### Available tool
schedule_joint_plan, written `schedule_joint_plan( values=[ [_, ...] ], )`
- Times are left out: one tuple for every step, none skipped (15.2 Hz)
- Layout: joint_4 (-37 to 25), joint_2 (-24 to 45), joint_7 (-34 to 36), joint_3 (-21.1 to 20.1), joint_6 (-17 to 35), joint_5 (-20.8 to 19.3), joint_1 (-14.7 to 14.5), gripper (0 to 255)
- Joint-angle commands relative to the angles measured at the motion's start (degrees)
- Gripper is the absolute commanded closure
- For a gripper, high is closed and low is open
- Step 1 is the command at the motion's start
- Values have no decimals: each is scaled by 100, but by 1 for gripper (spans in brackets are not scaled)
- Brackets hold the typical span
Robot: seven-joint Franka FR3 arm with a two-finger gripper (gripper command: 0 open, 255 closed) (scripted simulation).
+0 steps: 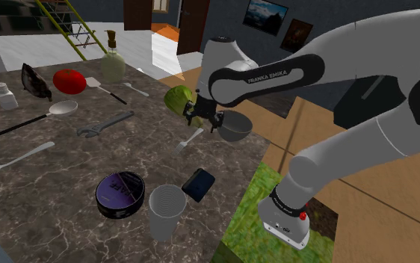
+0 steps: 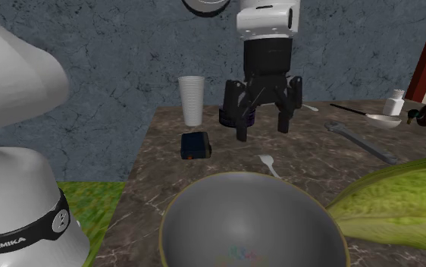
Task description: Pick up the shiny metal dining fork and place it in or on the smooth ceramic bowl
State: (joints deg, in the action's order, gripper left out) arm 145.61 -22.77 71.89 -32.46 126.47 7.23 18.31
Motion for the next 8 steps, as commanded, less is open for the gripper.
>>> schedule_joint_plan(
  values=[
    [-197,554,1124,-436,301,-338,390,0],
    [-296,837,1659,-628,421,-572,595,0],
    [-398,1118,2189,-792,516,-834,782,0],
    [-365,1183,2230,-802,600,-889,796,0],
    [-333,1249,2274,-812,684,-948,811,0],
    [-302,1318,2320,-826,767,-1010,832,0],
    [-273,1388,2368,-841,849,-1076,855,0],
    [-245,1460,2419,-856,932,-1146,879,0]
  ],
)
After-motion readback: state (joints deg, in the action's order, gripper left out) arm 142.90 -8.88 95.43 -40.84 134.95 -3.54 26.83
